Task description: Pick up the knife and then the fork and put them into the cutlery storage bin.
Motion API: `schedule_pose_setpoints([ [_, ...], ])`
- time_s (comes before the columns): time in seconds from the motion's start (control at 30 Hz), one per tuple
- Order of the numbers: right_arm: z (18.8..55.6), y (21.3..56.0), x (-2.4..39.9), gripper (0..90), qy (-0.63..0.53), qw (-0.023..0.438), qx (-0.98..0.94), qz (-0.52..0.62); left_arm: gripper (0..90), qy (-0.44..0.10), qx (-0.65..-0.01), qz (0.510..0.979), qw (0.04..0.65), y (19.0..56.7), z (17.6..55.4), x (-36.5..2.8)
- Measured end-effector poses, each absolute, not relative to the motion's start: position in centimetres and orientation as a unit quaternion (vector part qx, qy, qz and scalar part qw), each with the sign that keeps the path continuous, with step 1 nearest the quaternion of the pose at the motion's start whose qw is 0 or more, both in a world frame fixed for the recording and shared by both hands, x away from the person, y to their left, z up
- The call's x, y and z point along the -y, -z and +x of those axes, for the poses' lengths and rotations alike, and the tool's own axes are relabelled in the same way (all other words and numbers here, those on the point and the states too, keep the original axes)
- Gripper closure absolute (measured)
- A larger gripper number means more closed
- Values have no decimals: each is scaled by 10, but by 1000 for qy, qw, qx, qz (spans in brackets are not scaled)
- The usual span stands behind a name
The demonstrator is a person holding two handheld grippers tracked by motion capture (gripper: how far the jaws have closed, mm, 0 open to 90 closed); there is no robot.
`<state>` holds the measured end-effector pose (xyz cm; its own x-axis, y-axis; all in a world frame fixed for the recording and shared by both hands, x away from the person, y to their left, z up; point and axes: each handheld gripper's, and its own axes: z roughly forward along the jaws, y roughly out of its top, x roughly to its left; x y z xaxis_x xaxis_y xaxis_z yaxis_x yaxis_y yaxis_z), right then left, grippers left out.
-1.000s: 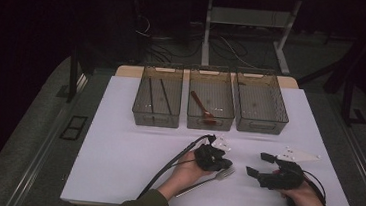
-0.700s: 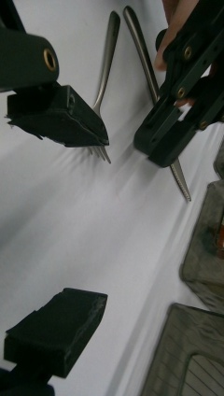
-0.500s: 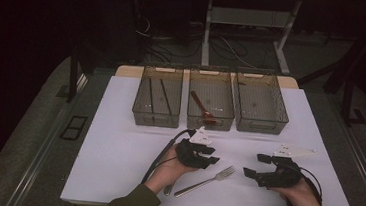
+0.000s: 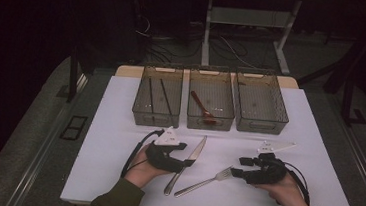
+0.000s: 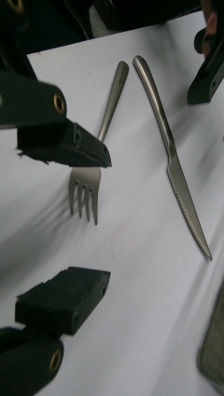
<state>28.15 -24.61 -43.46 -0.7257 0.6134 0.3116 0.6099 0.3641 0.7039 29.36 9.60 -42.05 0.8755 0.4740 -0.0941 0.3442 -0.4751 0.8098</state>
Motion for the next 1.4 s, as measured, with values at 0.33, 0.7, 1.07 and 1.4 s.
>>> schedule_pose_setpoints([
  [0.33, 290, 444, 233, 517, -408, -27, -837, 364, 244, -77, -260, 846, 459, 425, 279, -132],
  [0.7, 287, 450, 226, 644, -391, -32, -850, 352, 221, -74, -269, 847, 453, 431, 269, -144],
  [1.07, 286, 450, 232, 753, -393, -45, -854, 338, 211, -74, -269, 847, 452, 432, 270, -146],
  [1.4, 284, 449, 236, 840, -393, -51, -863, 314, 170, -66, -267, 848, 453, 434, 271, -146],
])
